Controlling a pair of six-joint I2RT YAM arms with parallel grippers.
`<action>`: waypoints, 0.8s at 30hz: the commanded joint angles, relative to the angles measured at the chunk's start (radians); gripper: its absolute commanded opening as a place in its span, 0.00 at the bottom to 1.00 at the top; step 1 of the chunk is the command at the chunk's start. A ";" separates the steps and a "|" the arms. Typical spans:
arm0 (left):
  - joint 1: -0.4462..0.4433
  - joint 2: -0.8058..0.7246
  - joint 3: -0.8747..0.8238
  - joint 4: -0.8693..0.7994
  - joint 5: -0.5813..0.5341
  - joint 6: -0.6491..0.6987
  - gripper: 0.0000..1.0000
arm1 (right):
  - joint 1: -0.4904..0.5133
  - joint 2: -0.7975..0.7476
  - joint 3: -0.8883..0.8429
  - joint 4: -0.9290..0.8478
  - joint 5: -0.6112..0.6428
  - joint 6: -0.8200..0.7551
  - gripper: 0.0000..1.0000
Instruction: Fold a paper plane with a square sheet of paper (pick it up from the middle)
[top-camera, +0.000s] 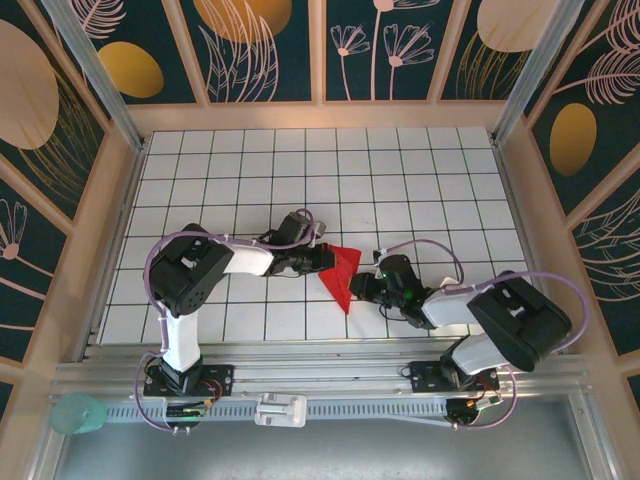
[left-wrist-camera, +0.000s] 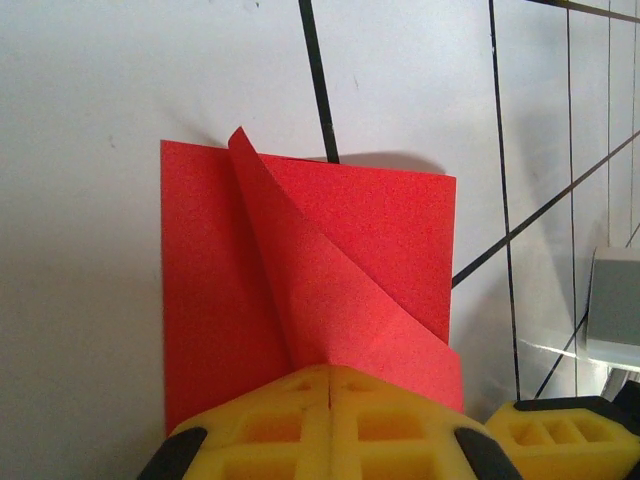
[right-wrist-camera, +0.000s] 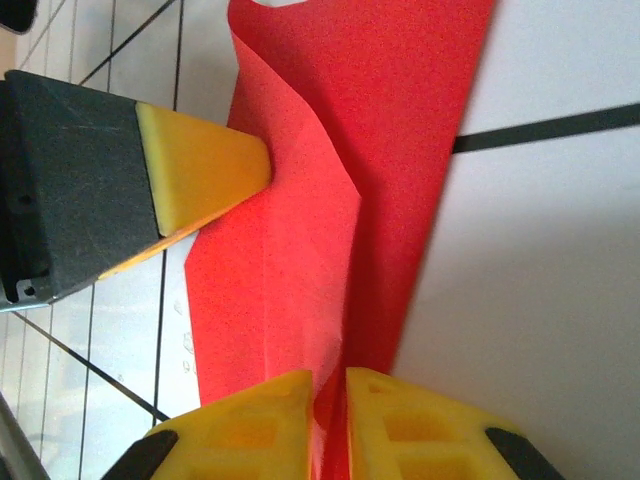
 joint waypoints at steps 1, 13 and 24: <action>-0.002 0.048 -0.020 -0.094 -0.079 0.036 0.00 | 0.004 -0.076 0.018 -0.134 0.039 -0.051 0.17; -0.003 0.039 -0.028 -0.096 -0.084 0.032 0.00 | 0.182 -0.228 0.037 -0.258 0.113 -0.043 0.14; -0.003 0.035 -0.028 -0.096 -0.083 0.032 0.00 | 0.203 -0.108 0.022 -0.185 0.096 -0.017 0.03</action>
